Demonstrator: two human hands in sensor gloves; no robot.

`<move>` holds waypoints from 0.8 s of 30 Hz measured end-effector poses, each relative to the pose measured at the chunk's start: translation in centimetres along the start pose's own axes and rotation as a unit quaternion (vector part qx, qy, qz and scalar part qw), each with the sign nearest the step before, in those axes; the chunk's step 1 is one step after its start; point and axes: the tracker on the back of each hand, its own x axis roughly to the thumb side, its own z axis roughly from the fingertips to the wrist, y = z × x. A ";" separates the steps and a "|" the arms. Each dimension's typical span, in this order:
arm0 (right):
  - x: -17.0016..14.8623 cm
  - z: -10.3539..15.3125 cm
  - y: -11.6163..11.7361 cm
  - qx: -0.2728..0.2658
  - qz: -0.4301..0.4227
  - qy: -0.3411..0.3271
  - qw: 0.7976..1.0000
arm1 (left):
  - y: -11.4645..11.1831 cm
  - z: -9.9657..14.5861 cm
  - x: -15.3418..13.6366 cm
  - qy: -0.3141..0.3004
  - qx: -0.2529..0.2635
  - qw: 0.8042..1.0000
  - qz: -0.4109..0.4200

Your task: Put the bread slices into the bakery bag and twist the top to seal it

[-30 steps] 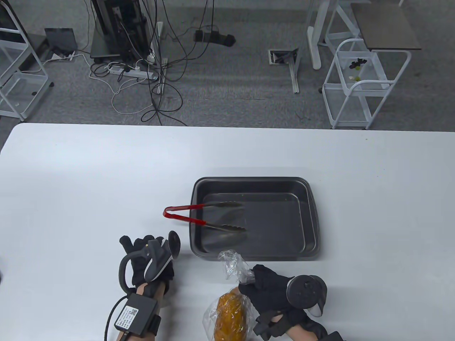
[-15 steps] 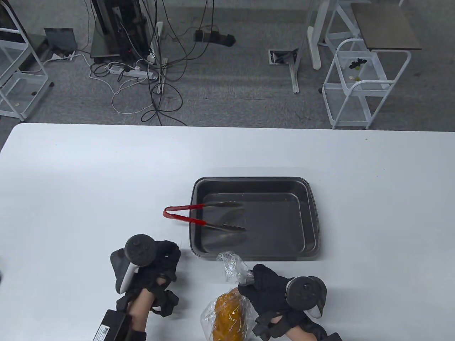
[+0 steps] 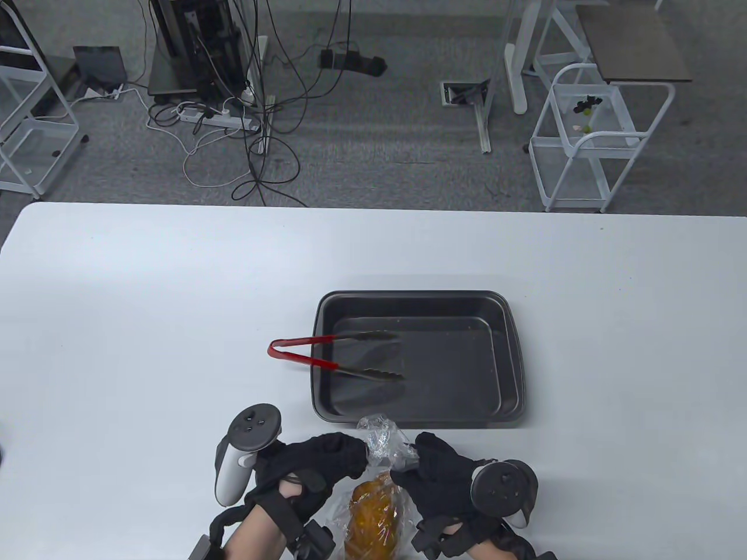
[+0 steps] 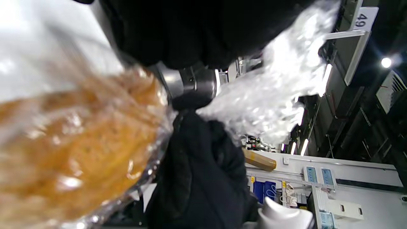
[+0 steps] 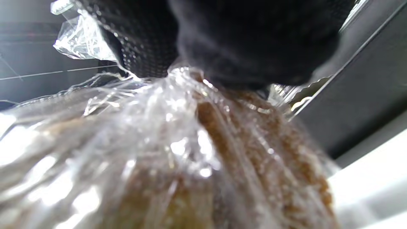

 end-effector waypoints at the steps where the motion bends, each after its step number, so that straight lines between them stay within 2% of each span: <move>1: 0.1 0.0 0.0 -0.004 0.004 -0.003 1.000 | -0.3 -0.2 -0.1 -0.001 -0.016 1.000 0.017; 6: 0.3 0.2 0.0 -0.011 0.012 -0.025 1.000 | -1.7 -1.1 -0.6 -0.008 -0.072 0.995 0.065; 10: 0.4 0.2 -0.3 -0.024 0.012 -0.036 0.999 | -2.6 -1.7 -1.3 -0.004 -0.057 0.997 0.045; 18: 0.2 0.5 -0.2 -0.029 0.009 -0.032 0.999 | -3.7 -1.5 -2.3 -0.038 0.039 0.998 0.013; 23: 0.1 0.3 0.1 -0.026 -0.019 -0.016 0.999 | -4.4 -0.4 -2.9 -0.087 0.180 0.979 -0.031; 24: 0.1 0.4 0.1 -0.026 -0.018 -0.020 0.999 | -4.4 -0.5 -3.2 -0.117 0.192 0.974 -0.023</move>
